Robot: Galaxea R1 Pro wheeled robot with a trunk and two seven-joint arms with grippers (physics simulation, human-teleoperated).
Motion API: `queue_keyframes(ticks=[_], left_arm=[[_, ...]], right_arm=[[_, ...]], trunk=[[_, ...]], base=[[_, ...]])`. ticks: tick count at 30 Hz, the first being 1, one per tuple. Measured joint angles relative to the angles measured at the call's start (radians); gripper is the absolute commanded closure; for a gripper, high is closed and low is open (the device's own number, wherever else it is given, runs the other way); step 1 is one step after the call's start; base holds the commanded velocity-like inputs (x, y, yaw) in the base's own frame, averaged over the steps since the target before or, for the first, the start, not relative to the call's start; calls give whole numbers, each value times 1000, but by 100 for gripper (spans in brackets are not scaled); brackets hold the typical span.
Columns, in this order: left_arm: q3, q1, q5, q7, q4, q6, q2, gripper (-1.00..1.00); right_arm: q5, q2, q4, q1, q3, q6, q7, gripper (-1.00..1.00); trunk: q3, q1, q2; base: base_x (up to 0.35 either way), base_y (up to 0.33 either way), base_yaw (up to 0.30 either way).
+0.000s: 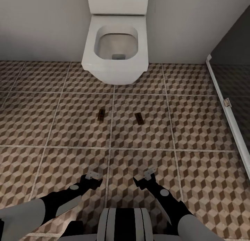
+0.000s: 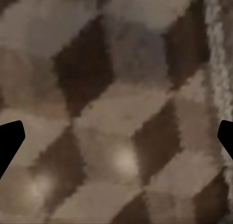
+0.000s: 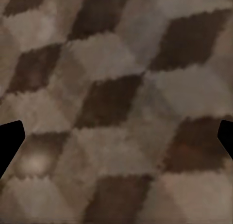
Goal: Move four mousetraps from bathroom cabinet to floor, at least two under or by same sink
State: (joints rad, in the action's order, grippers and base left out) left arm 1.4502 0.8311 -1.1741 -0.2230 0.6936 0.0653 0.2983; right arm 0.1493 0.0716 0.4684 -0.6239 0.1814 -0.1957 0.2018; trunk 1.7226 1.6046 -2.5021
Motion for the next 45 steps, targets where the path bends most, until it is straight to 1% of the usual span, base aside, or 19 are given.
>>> queue_keyframes(ticks=[40,43,45], left_arm=[[0,0,0,0,-1,0,0,-100],[0,0,0,0,-2,0,0,-100],[0,0,0,0,-2,0,0,-100]], right_arm=[[1,0,0,0,0,0,0,-100],[0,0,0,0,0,0,0,-100],[1,0,0,0,0,0,0,-100]], trunk=[[0,0,0],[-11,-1,1],[-12,-1,1]], base=[[0,0,0],[0,0,0],[0,0,0]])
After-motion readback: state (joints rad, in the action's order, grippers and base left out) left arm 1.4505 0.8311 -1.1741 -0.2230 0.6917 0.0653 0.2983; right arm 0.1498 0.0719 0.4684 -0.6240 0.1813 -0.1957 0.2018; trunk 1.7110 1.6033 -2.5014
